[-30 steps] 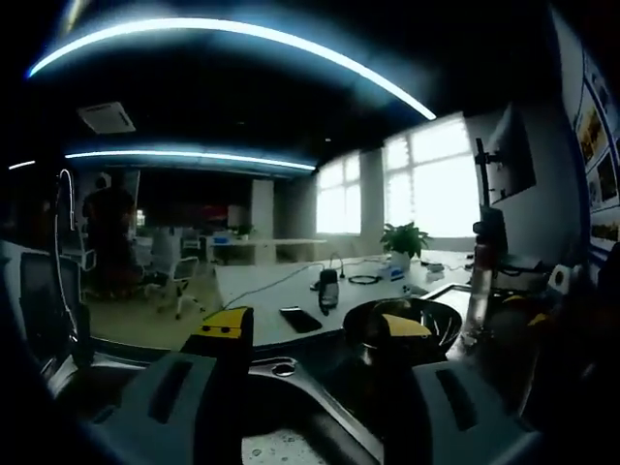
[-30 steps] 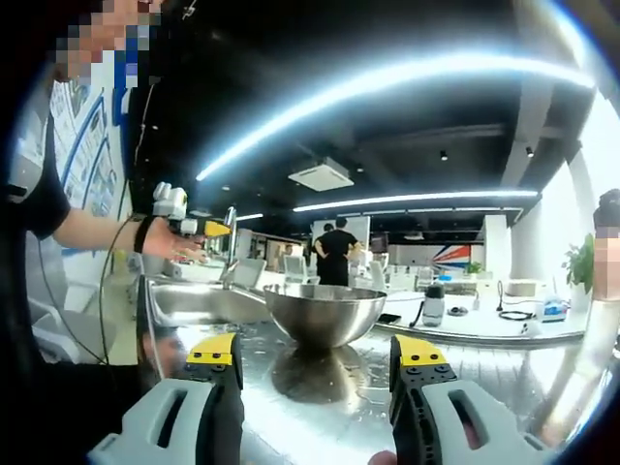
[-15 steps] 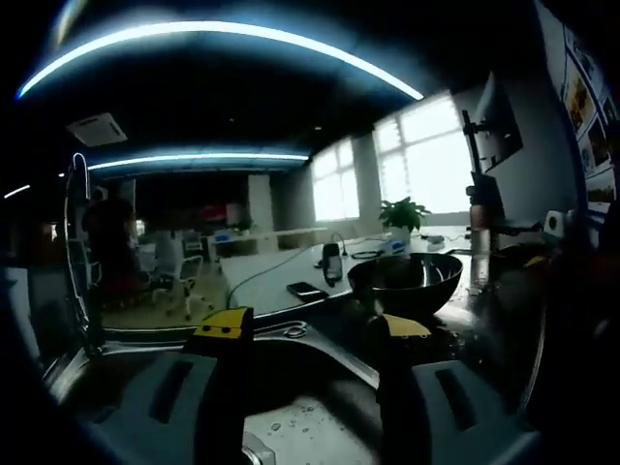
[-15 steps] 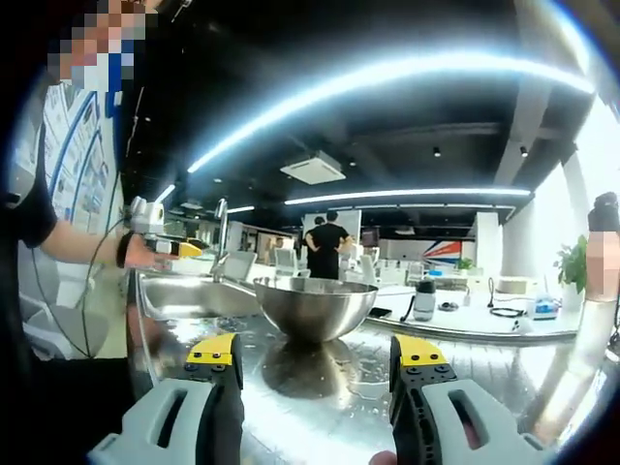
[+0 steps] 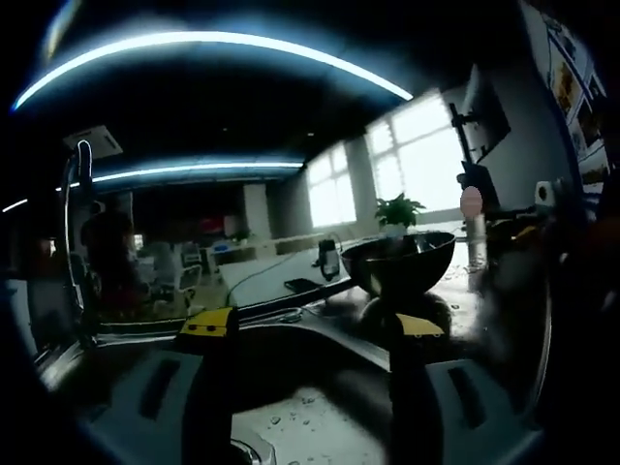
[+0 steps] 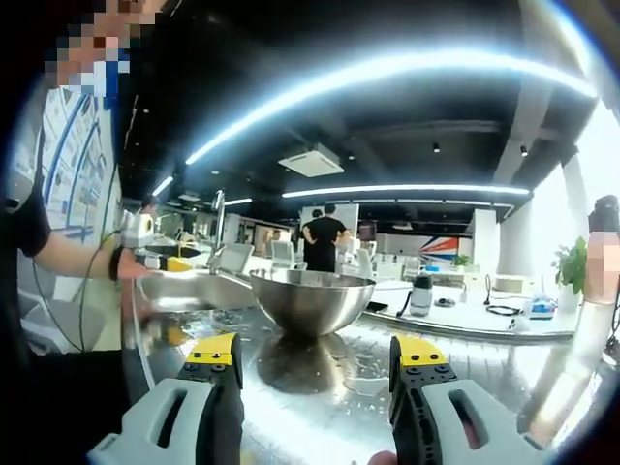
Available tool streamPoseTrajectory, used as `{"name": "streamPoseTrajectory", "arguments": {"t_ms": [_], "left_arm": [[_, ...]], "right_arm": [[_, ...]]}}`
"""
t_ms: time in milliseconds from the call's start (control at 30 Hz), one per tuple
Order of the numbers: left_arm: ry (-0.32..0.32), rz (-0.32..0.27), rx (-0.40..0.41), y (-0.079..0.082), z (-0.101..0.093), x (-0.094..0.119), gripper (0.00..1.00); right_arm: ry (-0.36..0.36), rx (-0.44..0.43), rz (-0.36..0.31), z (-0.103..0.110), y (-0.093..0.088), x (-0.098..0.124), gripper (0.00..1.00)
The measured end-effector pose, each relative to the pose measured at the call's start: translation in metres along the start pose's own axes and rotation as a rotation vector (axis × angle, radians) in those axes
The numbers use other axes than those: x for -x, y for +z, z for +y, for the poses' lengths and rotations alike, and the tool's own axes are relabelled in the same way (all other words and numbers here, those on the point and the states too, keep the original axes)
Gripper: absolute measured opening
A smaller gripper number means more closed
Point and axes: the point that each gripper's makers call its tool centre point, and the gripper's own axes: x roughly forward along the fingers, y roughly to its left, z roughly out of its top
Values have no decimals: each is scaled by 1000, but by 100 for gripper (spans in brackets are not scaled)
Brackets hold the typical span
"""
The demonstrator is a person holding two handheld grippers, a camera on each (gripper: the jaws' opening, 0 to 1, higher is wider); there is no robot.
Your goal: Pick up bowl with dirty water move over sink pour dirty water into sink return bowl to place
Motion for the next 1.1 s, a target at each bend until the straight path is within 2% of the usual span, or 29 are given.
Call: {"name": "streamPoseTrajectory", "arguments": {"t_ms": [67,167,233,367,467,533,600,667,733,767,900,1033,1100], "left_arm": [[-2,0,19,-1,-1,1,62],[27,24,3,-6,3,3,61],[38,-16,74,1,5,6,64],[142,-71,117,8,31,18,64],[179,-77,121,8,40,22,63],[181,-85,113,9,39,24,61],[140,-151,120,22,31,23,62],[132,-140,118,20,29,22,63],[141,-78,95,8,30,19,63],[142,-67,91,7,30,18,63],[150,-82,101,9,32,20,62],[162,-69,108,6,35,20,60],[166,-91,110,11,35,22,61]], "right_arm": [[-6,-1,-1,-2,0,0,55],[-13,-4,-3,-3,0,0,55],[-19,-4,-7,-4,1,0,55],[-27,-4,-9,-5,2,0,55],[-28,-3,-8,-5,2,0,55],[-28,-4,-10,-5,2,0,55],[-30,-1,-9,-6,1,-1,55],[-23,3,-8,-5,1,-1,54],[-15,7,-10,-4,1,-2,54],[-13,7,-10,-4,1,-2,54],[-19,-4,-26,-5,4,-1,54],[-20,-10,-33,-5,5,1,54],[-19,-9,-31,-5,5,1,54]]}}
